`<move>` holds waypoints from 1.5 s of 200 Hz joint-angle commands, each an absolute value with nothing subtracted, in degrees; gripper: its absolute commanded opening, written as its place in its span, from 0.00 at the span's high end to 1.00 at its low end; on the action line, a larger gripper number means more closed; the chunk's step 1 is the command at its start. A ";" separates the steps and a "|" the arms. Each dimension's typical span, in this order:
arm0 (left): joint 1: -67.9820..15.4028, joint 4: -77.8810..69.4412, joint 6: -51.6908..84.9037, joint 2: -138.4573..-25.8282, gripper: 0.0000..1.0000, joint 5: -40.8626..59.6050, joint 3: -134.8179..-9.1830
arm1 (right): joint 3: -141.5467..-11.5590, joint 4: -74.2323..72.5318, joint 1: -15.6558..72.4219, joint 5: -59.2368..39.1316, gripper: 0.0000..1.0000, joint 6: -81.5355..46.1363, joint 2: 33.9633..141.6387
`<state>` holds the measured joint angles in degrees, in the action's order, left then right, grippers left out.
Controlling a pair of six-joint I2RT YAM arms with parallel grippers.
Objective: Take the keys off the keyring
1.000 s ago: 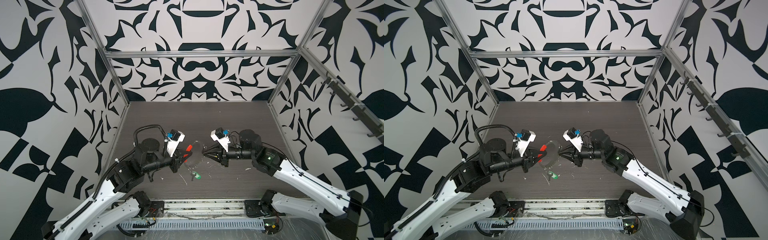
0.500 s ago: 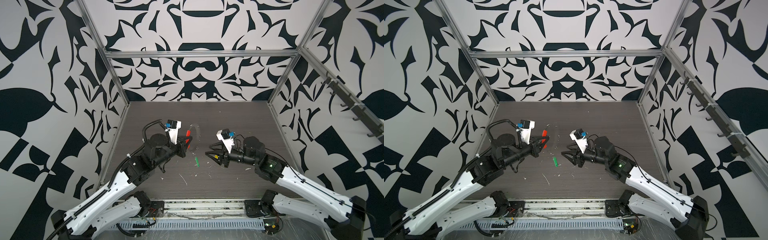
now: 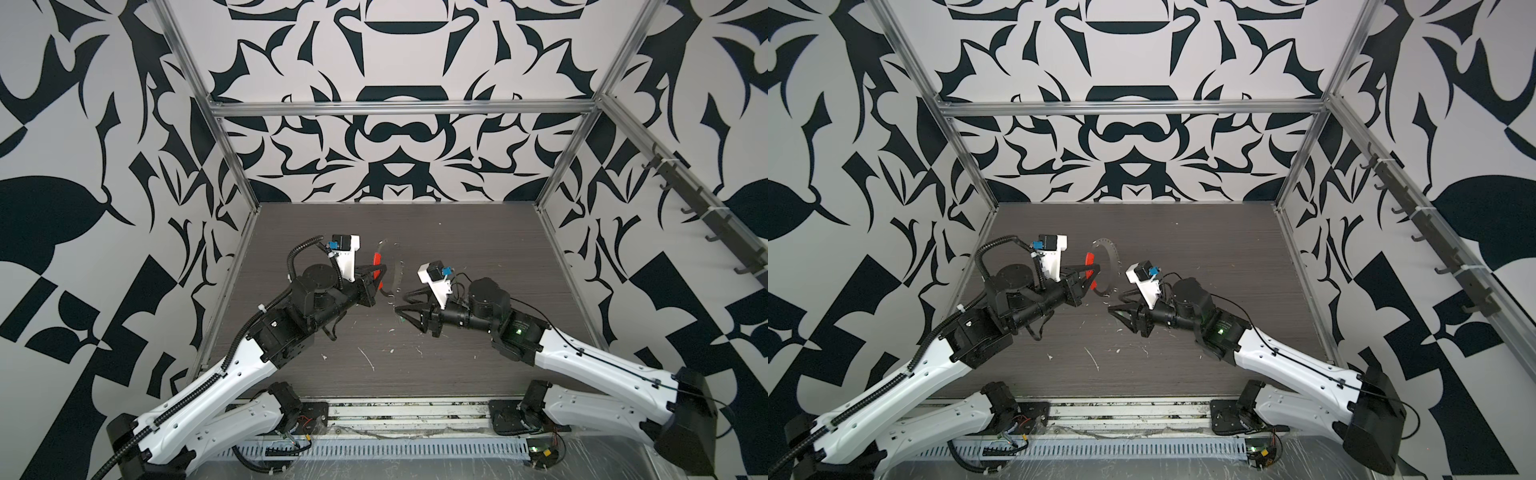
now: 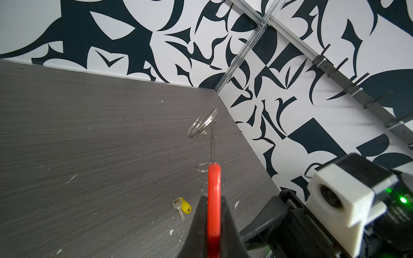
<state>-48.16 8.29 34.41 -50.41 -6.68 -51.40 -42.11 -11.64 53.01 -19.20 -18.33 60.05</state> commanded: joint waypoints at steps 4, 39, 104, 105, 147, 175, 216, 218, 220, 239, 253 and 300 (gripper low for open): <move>-47.97 6.06 35.95 -50.17 1.00 -7.65 -53.43 | -46.84 -13.32 55.08 -13.90 0.52 -16.57 61.17; -47.99 6.24 36.36 -49.77 1.00 -7.68 -53.19 | -47.28 -12.79 56.27 -10.11 0.53 -15.86 61.86; -47.99 6.24 36.56 -49.13 1.00 -7.65 -52.90 | -47.51 -11.26 56.25 -8.95 0.61 -15.55 62.75; -47.99 6.24 36.56 -49.13 1.00 -7.65 -52.90 | -47.48 -11.26 56.25 -8.96 0.61 -15.55 62.80; -47.98 6.15 36.83 -49.26 1.00 -7.45 -52.84 | -47.59 -11.82 56.33 -9.10 0.65 -15.67 63.54; -47.99 6.10 37.00 -49.39 1.00 -7.62 -52.63 | -47.82 -12.14 56.33 -9.99 0.65 -15.58 64.16; -47.99 5.98 37.09 -49.26 1.00 -7.47 -52.56 | -48.30 -12.60 56.33 -9.30 0.68 -15.55 64.69; -47.99 5.98 37.09 -49.30 1.00 -7.47 -52.54 | -48.33 -12.60 56.34 -9.25 0.69 -15.56 64.64; -47.99 5.98 37.09 -49.28 1.00 -7.47 -52.55 | -48.34 -12.58 56.29 -9.23 0.69 -15.51 64.65; -47.99 5.98 37.09 -49.39 1.00 -7.30 -52.47 | -48.45 -12.82 56.27 -9.31 0.72 -15.33 64.91; -47.99 5.98 37.09 -49.39 1.00 -7.29 -52.43 | -48.77 -13.03 56.26 -9.45 0.73 -15.33 65.10; -47.99 6.06 37.09 -49.14 1.00 -7.72 -52.18 | -49.05 -13.04 56.29 -9.67 0.83 -15.38 65.31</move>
